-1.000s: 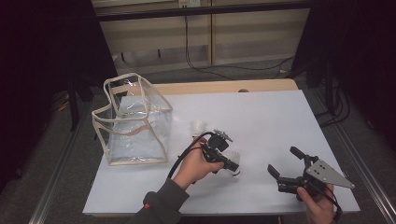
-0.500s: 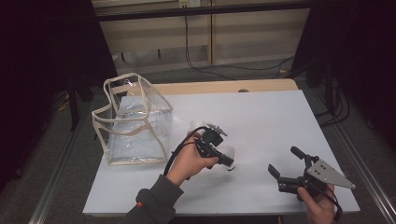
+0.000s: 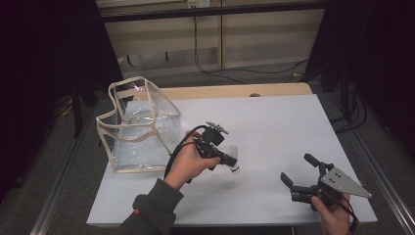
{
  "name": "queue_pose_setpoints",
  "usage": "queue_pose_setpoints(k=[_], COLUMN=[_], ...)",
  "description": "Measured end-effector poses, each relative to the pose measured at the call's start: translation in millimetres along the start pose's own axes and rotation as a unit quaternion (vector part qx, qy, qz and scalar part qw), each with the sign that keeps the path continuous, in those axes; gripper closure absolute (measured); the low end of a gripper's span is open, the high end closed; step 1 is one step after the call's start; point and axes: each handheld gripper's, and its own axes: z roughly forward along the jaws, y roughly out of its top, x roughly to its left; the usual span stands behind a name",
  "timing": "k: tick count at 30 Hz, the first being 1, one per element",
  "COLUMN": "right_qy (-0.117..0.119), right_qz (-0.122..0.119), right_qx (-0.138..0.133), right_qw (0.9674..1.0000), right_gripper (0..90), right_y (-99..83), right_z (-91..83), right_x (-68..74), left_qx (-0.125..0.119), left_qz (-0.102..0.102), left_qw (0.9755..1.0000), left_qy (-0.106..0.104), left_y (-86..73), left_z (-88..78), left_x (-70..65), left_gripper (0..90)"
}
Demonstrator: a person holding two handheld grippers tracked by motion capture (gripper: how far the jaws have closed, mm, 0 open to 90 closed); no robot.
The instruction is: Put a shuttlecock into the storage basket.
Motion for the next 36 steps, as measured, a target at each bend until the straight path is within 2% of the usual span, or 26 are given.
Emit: queue_pose_setpoints(k=[4,5,13,19,20,28,36], right_qy=[-0.002,-0.001,0.0,0.001,0.001,0.001,-0.001], right_qz=[0.002,0.001,0.001,0.002,0.002,0.003,0.002], right_qx=[0.0,0.0,0.0,0.002,0.001,0.0,-0.001], right_qw=[1.0,1.0,1.0,1.0,1.0,1.0,1.0], right_gripper=[1.4,1.4,1.4,1.4,1.4,1.4,1.4], right_y=[0.2,0.2,-0.1,-0.6,-0.7,-0.6,0.1], right_z=[-0.4,-0.3,-0.2,0.2,0.2,0.0,-0.2], right_x=[-0.4,-0.2,0.0,0.2,0.2,-0.6,-0.6], left_qx=[-0.002,-0.005,-0.01,-0.014,-0.014,-0.012,-0.021], left_qz=[0.003,-0.003,-0.009,-0.009,-0.005,-0.011,-0.018], left_qw=[1.0,1.0,0.9998,0.9997,0.9996,0.9992,0.9988], left_qy=[0.007,0.007,0.015,0.019,0.024,0.036,0.039], left_y=[2.2,2.5,4.2,6.2,6.5,7.4,9.0], left_z=[-7.2,-8.6,-18.0,-26.8,-28.4,-35.6,-42.0], left_x=[0.5,-0.1,2.6,5.3,6.0,8.6,9.6], left_gripper=[88.5,88.5,88.5,88.6,88.6,88.6,88.7])
